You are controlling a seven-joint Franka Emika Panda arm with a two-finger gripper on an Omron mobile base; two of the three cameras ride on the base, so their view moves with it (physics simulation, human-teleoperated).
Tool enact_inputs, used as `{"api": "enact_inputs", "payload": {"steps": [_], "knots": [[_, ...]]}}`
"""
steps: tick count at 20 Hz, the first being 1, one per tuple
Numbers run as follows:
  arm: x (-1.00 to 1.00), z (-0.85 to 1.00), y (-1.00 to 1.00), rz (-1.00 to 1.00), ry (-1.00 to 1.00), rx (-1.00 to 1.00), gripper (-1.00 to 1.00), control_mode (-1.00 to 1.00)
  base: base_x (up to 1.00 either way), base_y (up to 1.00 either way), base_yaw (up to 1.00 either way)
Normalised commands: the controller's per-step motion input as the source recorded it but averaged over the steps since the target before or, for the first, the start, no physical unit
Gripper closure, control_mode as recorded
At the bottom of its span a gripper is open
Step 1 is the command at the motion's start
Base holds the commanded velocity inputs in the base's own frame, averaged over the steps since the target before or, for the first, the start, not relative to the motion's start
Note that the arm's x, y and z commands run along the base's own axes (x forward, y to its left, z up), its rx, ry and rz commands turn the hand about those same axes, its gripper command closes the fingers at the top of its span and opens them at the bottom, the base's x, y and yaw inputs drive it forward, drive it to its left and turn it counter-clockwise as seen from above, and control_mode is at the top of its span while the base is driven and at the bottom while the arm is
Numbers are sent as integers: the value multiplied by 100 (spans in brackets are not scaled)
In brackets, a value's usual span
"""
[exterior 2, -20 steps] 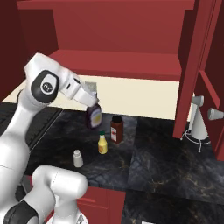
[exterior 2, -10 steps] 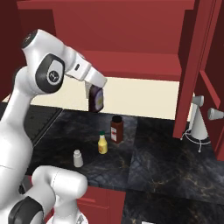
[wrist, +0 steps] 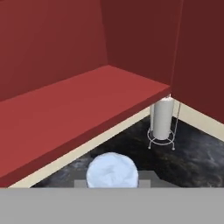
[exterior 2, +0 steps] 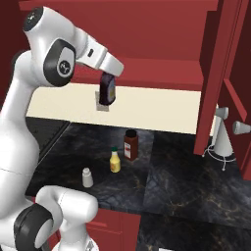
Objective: There are various items on the counter. Only move the condiments/shakers into the cabinet.
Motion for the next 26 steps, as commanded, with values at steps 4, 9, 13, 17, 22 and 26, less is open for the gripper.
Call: {"api": "enact_inputs", "payload": {"steps": [4, 9, 13, 17, 22, 26], "knots": [[42, 5, 0, 8, -25, 0, 100, -100, 0, 0, 0], [24, 28, 0, 4, -21, 0, 100, -100, 0, 0, 0], [28, 21, 7, 3, -12, 0, 100, -100, 0, 0, 0], [44, 19, 6, 2, 0, 0, 100, -100, 0, 0, 0], [48, 6, 22, 4, 0, 0, 100, -100, 0, 0, 0], [50, 0, 22, 5, 0, 0, 100, -100, 0, 0, 0]]}}
